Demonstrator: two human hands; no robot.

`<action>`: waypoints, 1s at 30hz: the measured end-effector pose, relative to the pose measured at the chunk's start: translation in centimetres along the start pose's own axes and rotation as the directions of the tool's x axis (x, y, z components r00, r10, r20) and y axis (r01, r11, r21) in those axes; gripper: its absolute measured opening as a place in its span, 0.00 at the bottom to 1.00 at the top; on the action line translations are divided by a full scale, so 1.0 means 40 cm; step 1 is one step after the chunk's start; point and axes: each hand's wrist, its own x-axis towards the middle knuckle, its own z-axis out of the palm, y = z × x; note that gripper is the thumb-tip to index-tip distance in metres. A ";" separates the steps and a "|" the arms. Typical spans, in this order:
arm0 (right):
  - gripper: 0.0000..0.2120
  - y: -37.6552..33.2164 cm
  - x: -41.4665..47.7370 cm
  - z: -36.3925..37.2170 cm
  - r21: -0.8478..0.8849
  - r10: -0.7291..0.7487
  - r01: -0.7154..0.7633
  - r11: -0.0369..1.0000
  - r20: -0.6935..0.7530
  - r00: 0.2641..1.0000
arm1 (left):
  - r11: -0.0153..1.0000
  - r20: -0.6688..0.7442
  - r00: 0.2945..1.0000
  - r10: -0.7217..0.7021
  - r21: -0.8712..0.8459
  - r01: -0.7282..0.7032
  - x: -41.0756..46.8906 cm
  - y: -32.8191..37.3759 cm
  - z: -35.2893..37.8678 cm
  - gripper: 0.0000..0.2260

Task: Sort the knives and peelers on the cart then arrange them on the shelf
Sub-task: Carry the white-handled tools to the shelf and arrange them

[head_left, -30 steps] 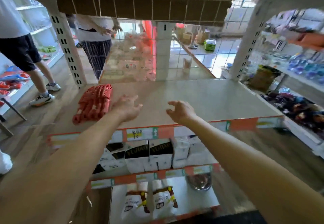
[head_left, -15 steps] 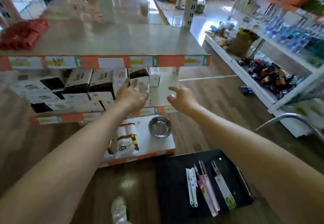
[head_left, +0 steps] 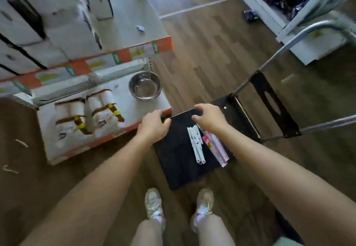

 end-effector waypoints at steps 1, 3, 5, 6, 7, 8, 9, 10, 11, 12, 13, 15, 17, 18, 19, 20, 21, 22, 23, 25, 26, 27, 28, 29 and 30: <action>0.22 0.049 0.027 0.047 -0.008 0.019 -0.019 1.000 0.020 1.000 | 1.000 0.033 0.999 -0.007 -0.001 0.007 0.021 -0.011 0.073 0.24; 0.21 0.149 0.092 0.153 -0.022 0.046 -0.045 0.999 0.050 0.998 | 0.998 0.098 0.994 -0.042 -0.032 0.045 0.079 -0.037 0.225 0.25; 0.20 0.257 0.174 0.277 -0.016 0.075 -0.074 0.997 0.072 0.995 | 0.993 0.147 0.986 -0.084 -0.069 0.095 0.159 -0.069 0.390 0.25; 0.20 0.313 0.216 0.343 -0.004 0.092 -0.092 0.996 0.084 0.992 | 0.990 0.168 0.981 -0.101 -0.080 0.116 0.203 -0.085 0.472 0.25; 0.20 0.369 0.259 0.407 0.006 0.103 -0.104 0.995 0.094 0.990 | 0.987 0.187 0.976 -0.115 -0.093 0.134 0.250 -0.102 0.551 0.25; 0.20 0.422 0.303 0.469 0.014 0.109 -0.111 0.994 0.098 0.989 | 0.984 0.195 0.973 -0.122 -0.104 0.144 0.302 -0.118 0.624 0.25; 0.20 0.472 0.345 0.527 0.020 0.114 -0.116 0.993 0.099 0.989 | 0.982 0.192 0.973 -0.126 -0.116 0.151 0.354 -0.134 0.691 0.25; 0.19 0.517 0.385 0.579 0.021 0.119 -0.122 0.992 0.100 0.988 | 0.979 0.181 0.975 -0.129 -0.132 0.154 0.407 -0.148 0.751 0.25; 0.18 0.558 0.429 0.628 0.019 0.123 -0.125 0.992 0.097 0.988 | 0.976 0.161 0.979 -0.128 -0.152 0.153 0.460 -0.160 0.804 0.25; 0.18 0.593 0.469 0.671 0.012 0.127 -0.129 0.992 0.094 0.987 | 0.972 0.142 0.981 -0.131 -0.176 0.155 0.510 -0.171 0.852 0.25; 0.18 0.622 0.505 0.710 0.006 0.135 -0.136 0.991 0.088 0.987 | 0.966 0.129 0.982 -0.139 -0.200 0.163 0.551 -0.179 0.893 0.25; 0.17 0.668 0.567 0.777 -0.002 0.146 -0.146 0.989 0.063 0.987 | 0.943 0.120 0.980 -0.156 -0.277 0.184 0.614 -0.194 0.970 0.24; 0.19 0.699 0.607 0.815 -0.016 0.144 -0.143 0.990 0.054 0.988 | 0.907 0.122 0.976 -0.178 -0.365 0.211 0.654 -0.205 1.034 0.22; 0.21 0.707 0.622 0.824 -0.029 0.137 -0.136 0.990 0.058 0.989 | 0.883 0.119 0.974 -0.194 -0.411 0.226 0.668 -0.210 1.056 0.22; 0.23 0.711 0.632 0.825 -0.038 0.135 -0.133 0.990 0.066 0.989 | 0.857 0.111 0.971 -0.211 -0.457 0.239 0.682 -0.215 1.073 0.21; 0.24 0.711 0.637 0.821 -0.017 0.135 -0.135 0.991 0.066 0.989 | 0.827 0.105 0.969 -0.225 -0.504 0.247 0.695 -0.219 1.084 0.19; 0.25 0.710 0.640 0.816 0.030 0.143 -0.146 0.989 0.071 0.987 | 0.794 0.107 0.965 -0.241 -0.550 0.259 0.706 -0.221 1.093 0.16; 0.25 0.710 0.640 0.813 0.083 0.144 -0.151 0.985 0.078 0.986 | 0.757 0.115 0.962 -0.249 -0.596 0.267 0.712 -0.218 1.101 0.12; 0.24 0.706 0.636 0.815 0.121 0.148 -0.160 0.980 0.104 0.984 | 0.717 0.135 0.958 -0.253 -0.639 0.279 0.710 -0.211 1.108 0.09; 0.17 0.706 0.630 0.835 0.147 0.162 -0.185 0.972 0.155 0.975 | 0.678 0.181 0.952 -0.247 -0.669 0.303 0.694 -0.192 1.123 0.09; 0.15 0.706 0.631 0.848 0.142 0.167 -0.189 0.972 0.152 0.974 | 0.694 0.182 0.949 -0.257 -0.649 0.312 0.689 -0.183 1.131 0.11; 0.15 0.704 0.629 0.860 0.142 0.174 -0.192 0.971 0.129 0.976 | 0.720 0.163 0.948 -0.274 -0.618 0.314 0.689 -0.177 1.138 0.12; 0.16 0.704 0.630 0.870 0.156 0.188 -0.201 0.967 0.092 0.978 | 0.741 0.137 0.950 -0.279 -0.598 0.304 0.686 -0.171 1.139 0.12; 0.18 0.705 0.632 0.880 0.186 0.207 -0.214 0.959 0.059 0.977 | 0.743 0.116 0.951 -0.285 -0.600 0.296 0.690 -0.168 1.137 0.13; 0.19 0.710 0.640 0.890 0.232 0.230 -0.233 0.945 0.039 0.972 | 0.734 0.108 0.951 -0.291 -0.612 0.294 0.696 -0.168 1.136 0.14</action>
